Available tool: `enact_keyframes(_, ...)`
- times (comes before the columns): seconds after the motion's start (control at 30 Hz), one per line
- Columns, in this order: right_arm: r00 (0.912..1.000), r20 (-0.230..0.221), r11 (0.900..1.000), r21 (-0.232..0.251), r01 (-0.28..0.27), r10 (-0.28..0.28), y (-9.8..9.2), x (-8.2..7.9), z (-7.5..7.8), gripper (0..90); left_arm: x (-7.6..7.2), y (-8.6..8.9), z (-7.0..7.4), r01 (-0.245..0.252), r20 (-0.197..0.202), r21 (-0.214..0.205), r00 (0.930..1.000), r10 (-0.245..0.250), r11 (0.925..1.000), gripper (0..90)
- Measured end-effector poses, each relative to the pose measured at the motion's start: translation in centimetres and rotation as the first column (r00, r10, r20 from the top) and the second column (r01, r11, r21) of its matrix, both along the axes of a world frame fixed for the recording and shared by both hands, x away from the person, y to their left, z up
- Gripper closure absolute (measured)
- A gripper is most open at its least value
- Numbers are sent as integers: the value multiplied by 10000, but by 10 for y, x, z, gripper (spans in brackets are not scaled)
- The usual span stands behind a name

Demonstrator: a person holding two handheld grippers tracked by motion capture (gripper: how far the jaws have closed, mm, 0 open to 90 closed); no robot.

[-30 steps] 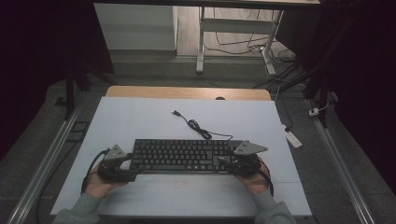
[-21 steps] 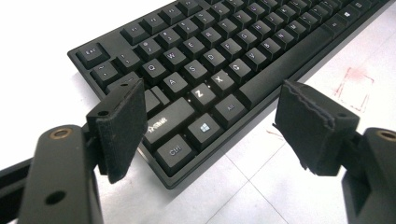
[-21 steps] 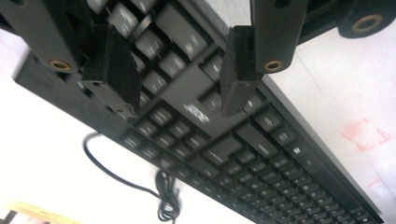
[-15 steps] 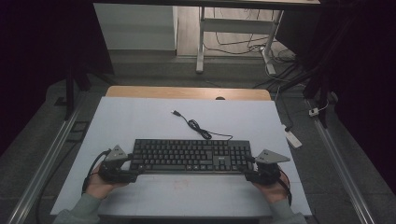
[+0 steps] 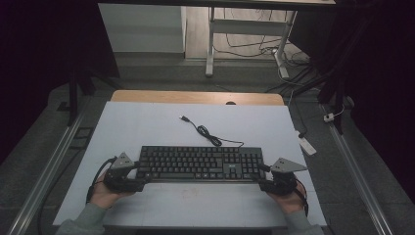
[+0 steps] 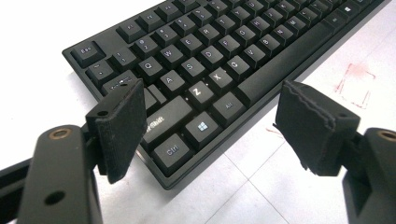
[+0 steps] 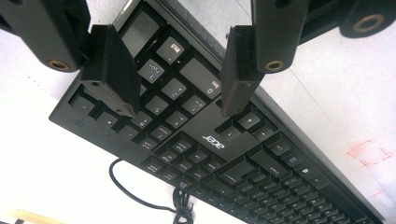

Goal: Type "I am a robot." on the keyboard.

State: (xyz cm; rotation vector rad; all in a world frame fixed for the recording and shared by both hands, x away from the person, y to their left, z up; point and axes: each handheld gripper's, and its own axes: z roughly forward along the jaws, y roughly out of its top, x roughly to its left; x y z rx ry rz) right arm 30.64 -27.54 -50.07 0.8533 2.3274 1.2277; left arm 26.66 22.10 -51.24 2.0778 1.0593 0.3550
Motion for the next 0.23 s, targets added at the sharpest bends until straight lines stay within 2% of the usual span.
enact_keyframes(0.23,10000,29,10000,32,-48,48,0,0,1,479,0,0,0,-7,31,32,10000,7,10000,250)
